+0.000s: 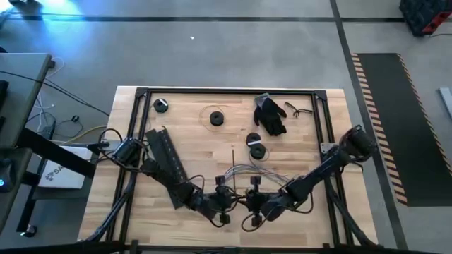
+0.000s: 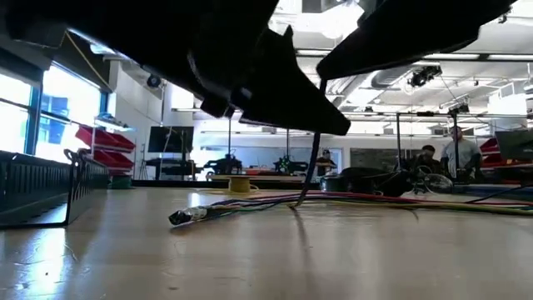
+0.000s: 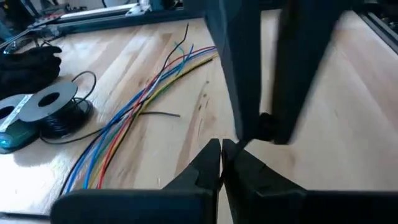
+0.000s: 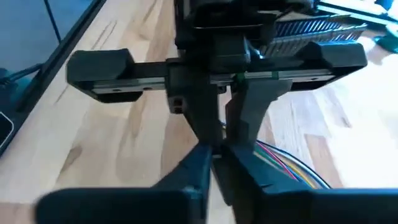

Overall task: Ziptie cables
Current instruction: Wrap the cables together using a black zip tie

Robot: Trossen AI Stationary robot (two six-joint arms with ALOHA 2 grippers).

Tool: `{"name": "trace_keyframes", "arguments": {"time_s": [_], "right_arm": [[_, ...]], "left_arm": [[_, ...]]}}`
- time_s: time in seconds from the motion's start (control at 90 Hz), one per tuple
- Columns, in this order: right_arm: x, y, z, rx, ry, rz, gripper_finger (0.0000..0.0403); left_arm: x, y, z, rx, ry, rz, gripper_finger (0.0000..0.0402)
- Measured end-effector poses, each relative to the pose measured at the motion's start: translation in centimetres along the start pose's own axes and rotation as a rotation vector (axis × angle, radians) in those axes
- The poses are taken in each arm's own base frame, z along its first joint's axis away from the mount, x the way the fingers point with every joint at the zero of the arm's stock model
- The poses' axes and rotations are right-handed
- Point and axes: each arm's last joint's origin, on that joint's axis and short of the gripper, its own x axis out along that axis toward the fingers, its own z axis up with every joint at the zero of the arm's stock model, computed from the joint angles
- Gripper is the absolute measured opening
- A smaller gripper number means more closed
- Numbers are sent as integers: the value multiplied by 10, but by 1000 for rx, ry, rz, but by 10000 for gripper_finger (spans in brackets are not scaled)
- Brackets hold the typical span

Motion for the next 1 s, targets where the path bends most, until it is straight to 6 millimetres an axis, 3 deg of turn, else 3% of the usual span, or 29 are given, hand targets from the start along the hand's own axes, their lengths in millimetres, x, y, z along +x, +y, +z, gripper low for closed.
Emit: {"name": "trace_keyframes", "arguments": {"time_s": [0.267,0.611,1.0], "right_arm": [[8,-13,-1,49,49,27,2],[11,-21,-7,68,119,25,0],[6,-23,-1,62,106,46,0]], "left_arm": [[1,2,-2,0,29,10,7],[-5,7,0,2,91,16,83],[-2,9,-3,33,113,6,88]]}}
